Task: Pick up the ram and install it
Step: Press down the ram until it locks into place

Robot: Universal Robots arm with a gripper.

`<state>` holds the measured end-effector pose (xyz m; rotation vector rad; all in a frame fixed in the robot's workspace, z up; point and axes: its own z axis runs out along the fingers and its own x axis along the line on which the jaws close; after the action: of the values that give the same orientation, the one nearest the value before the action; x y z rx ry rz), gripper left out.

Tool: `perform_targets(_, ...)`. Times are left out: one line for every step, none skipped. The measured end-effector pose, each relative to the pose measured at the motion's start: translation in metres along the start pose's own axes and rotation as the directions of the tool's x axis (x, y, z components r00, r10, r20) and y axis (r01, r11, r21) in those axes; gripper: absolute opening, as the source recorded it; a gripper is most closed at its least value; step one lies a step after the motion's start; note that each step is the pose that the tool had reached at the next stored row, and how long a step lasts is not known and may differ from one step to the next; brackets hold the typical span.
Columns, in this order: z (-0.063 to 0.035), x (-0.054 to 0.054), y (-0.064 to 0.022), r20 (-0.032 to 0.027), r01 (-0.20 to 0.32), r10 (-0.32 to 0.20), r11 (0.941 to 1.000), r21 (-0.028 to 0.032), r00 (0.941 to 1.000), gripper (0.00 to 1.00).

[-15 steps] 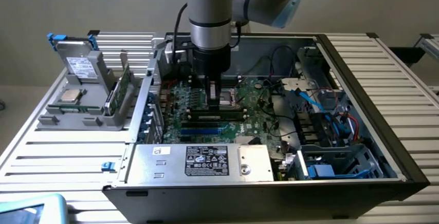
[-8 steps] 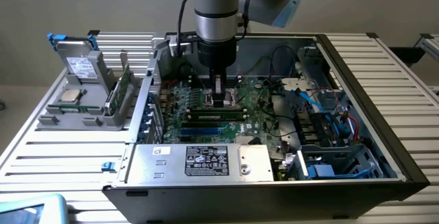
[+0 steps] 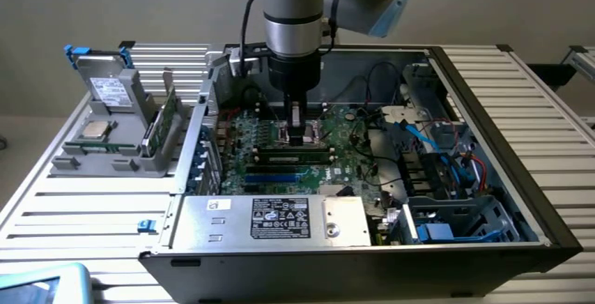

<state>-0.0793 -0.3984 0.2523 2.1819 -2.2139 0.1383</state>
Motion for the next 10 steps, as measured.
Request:
perform_targets(0.0000, 0.0000, 0.0000, 0.0000, 0.000, 0.000, 1.0000, 0.0000, 1.0000, 0.11)
perform_targets(0.0000, 0.0000, 0.0000, 0.0000, 0.000, 0.000, 1.0000, 0.0000, 1.0000, 0.11)
perform_targets(0.0000, 0.0000, 0.0000, -0.0001, 0.000, 0.000, 1.0000, 0.0000, 1.0000, 0.11)
perform_targets(0.0000, 0.0000, 0.0000, 0.0000, 0.000, 0.000, 1.0000, 0.0000, 1.0000, 0.11)
perform_targets(0.0000, 0.0000, 0.0000, 0.0000, 0.000, 0.000, 1.0000, 0.0000, 1.0000, 0.11)
perform_targets(0.0000, 0.0000, 0.0000, -0.0001, 0.000, 0.000, 1.0000, 0.0000, 1.0000, 0.11)
perform_targets(0.0000, 0.0000, 0.0000, -0.0001, 0.000, 0.000, 1.0000, 0.0000, 1.0000, 0.11)
perform_targets(0.0000, 0.0000, 0.0000, -0.0001, -0.001, 0.001, 1.0000, -0.0001, 1.0000, 0.11)
perform_targets(0.0000, 0.0000, 0.0000, -0.0005, -0.010, 0.010, 1.0000, -0.0009, 1.0000, 0.11)
perform_targets(-0.0001, 0.0000, 0.0000, -0.0012, -0.024, 0.024, 0.9997, -0.0022, 0.9997, 0.11)
